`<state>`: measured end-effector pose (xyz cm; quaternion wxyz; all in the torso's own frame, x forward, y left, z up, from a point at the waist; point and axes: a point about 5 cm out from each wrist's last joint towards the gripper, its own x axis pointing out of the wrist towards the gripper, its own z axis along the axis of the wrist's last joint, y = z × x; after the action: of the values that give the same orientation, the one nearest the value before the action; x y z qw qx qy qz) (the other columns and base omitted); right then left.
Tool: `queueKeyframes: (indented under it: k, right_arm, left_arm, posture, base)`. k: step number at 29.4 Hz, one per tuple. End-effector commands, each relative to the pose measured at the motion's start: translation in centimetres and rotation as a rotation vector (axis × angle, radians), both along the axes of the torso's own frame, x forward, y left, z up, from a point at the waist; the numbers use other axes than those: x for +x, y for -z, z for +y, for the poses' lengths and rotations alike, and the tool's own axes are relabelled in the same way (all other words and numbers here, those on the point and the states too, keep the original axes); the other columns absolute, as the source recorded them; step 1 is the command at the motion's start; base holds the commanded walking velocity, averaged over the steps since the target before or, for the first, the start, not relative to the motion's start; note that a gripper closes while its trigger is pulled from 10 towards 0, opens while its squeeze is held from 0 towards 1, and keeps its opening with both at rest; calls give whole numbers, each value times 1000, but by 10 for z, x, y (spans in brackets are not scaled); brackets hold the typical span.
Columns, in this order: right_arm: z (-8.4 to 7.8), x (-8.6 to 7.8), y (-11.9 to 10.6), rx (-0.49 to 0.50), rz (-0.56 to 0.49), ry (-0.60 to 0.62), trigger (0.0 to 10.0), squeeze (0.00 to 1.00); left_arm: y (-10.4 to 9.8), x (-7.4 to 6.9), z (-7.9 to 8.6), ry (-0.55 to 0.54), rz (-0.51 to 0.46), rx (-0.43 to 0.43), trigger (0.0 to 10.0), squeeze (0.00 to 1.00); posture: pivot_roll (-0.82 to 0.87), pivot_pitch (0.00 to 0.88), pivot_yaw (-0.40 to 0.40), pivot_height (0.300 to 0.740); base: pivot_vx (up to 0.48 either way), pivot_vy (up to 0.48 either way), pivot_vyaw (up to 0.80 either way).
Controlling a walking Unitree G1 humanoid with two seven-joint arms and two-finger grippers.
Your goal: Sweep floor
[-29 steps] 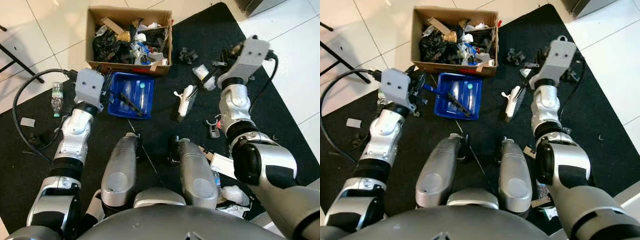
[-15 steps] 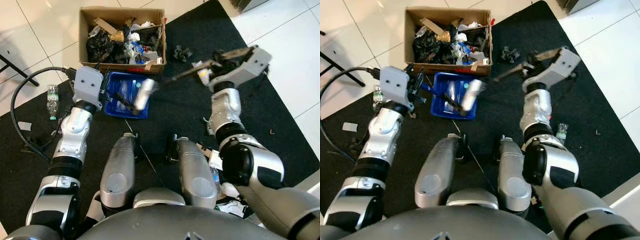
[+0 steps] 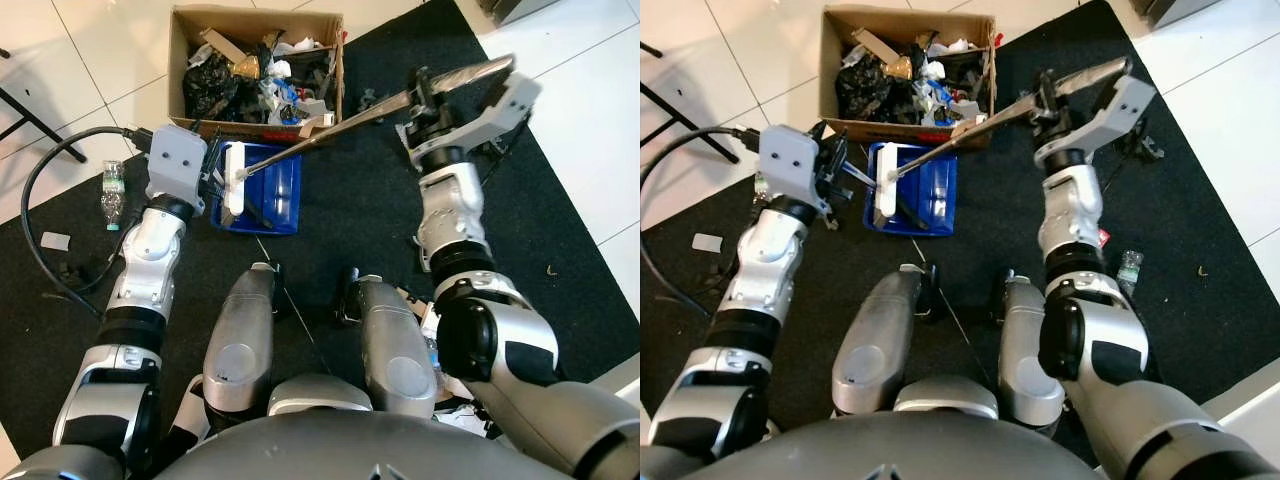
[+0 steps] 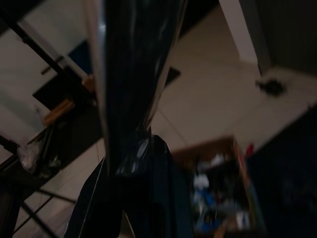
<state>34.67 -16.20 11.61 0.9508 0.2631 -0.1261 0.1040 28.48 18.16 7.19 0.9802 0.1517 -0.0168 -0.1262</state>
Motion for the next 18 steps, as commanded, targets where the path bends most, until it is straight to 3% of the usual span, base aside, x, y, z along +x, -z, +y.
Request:
queueKeyframes:
  k: [1, 7, 8, 11, 16, 18]
  right_arm:
    - [-9, 2, -16, -8, -73, 1, 10000, 0]
    - [-18, 4, -31, -84, -124, 25, 10000, 0]
    - [-22, 4, -34, -150, -134, 55, 10000, 0]
    - [-24, 4, -35, -194, -140, 75, 10000, 0]
    - [-34, -3, -19, -462, -72, 178, 10000, 0]
    - [-34, -5, -11, -509, -40, 184, 10000, 0]
  left_arm:
    - [32, -14, -6, 15, 151, 15, 10000, 0]
    - [32, -10, -10, 16, 148, 9, 10000, 0]
    - [31, -9, -11, 16, 145, 6, 10000, 0]
    - [31, -9, -11, 16, 143, 4, 10000, 0]
    - [27, -5, -14, 18, 121, -11, 10000, 0]
    - [25, -4, -15, 21, 109, -20, 10000, 0]
  posture:
    - [208, 277, -29, 740]
    - [197, 251, -40, 740]
    - [196, 245, -43, 740]
    - [196, 245, -43, 740]
    - [194, 189, -54, 740]
    - [194, 182, -54, 740]
  base:
    - [0, 0, 0]
    - [0, 0, 0]
    - [0, 0, 0]
    - [0, 0, 0]
    - [0, 0, 0]
    - [0, 0, 0]
